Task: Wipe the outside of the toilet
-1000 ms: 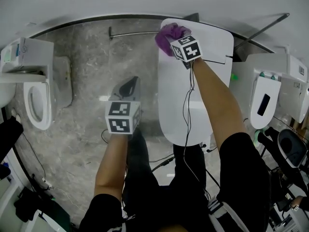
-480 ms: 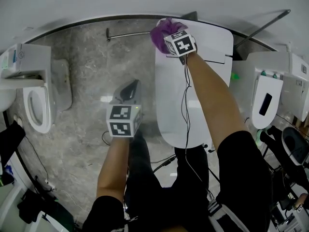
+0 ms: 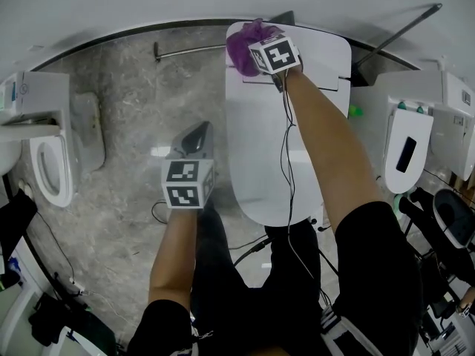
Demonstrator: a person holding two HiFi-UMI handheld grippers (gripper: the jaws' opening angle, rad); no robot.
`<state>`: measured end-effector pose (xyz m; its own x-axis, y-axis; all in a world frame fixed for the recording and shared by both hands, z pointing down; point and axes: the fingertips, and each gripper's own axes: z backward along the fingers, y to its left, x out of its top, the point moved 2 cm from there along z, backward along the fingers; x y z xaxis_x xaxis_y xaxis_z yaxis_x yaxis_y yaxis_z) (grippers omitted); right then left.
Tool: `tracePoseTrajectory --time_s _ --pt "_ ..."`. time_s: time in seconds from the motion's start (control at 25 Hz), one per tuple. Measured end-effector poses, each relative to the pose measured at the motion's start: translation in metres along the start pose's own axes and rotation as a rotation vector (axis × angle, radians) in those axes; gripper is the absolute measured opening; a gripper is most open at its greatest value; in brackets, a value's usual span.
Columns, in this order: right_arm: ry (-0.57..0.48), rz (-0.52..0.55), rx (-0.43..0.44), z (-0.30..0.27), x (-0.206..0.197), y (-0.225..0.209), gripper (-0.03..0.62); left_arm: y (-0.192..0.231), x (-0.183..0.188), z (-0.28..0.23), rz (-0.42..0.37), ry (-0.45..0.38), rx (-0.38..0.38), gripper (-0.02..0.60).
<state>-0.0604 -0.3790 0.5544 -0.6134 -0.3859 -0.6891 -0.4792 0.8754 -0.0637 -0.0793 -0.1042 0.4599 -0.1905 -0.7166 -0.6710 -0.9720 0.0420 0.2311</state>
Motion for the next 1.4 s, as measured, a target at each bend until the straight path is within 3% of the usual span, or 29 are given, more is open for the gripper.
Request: tracePoseTrajectory --time_s 0.24,0.64,1.4 --pt "0.058 -0.035 -0.082 0.027 -0.024 -0.048 0.069 -0.03 -0.006 -0.013 -0.013 0.013 -0.025 0.006" --pt "0.074 -0.082 -0.131 0.074 -0.068 -0.125 0.069 -0.091 -0.009 -0.043 -0.027 0.028 -0.062 0.006" --pt "0.167 0.076 -0.179 0.141 -0.118 -0.225 0.069 -0.192 0.012 -0.085 -0.082 0.071 -0.114 0.006"
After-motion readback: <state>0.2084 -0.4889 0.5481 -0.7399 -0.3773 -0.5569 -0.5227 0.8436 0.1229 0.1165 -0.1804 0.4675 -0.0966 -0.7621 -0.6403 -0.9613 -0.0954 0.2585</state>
